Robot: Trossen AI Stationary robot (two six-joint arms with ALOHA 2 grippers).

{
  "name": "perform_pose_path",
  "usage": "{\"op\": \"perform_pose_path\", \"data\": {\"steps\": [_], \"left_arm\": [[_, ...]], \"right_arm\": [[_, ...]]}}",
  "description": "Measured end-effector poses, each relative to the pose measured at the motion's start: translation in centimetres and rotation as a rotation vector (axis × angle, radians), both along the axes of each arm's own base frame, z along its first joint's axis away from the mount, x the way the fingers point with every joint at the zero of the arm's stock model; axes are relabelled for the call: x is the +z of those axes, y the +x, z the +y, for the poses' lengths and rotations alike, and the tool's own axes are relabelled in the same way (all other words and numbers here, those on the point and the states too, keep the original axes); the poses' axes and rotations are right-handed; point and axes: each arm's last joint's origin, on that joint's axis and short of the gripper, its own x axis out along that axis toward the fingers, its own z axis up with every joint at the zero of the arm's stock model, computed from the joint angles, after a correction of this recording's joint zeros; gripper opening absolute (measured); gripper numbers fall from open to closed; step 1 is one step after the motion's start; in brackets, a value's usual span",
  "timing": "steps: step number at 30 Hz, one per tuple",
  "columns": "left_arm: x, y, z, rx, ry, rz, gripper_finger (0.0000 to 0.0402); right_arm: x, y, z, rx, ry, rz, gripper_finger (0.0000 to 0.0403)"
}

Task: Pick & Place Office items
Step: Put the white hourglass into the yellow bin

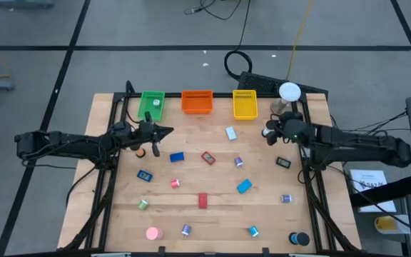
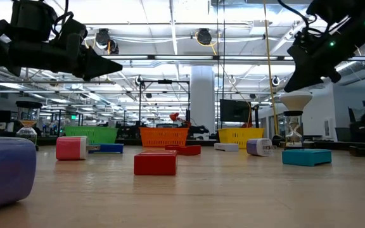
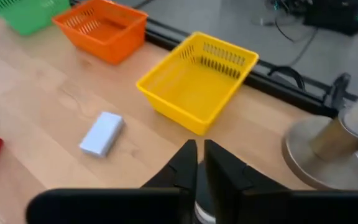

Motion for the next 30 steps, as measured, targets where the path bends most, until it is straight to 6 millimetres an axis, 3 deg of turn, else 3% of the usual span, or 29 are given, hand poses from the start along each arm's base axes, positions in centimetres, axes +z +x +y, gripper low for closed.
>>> {"op": "perform_pose_path", "data": {"steps": [13, 23, 30], "left_arm": [[0.0, 0.0, 0.0, -0.001, 0.0, 0.0, 0.001], [0.0, 0.0, 0.0, -0.002, 0.0, 0.001, 0.001], [0.0, 0.0, 0.0, -0.002, 0.0, 0.001, 0.001]], "right_arm": [[2.4, 0.1, -1.4, -0.077, 0.243, 0.061, 0.02], [-0.6, 2.4, -3.3, -0.123, 0.336, 0.257, 0.0316], [-1.2, 2.7, -4.6, -0.063, 0.329, 0.32, 0.0347]]}}
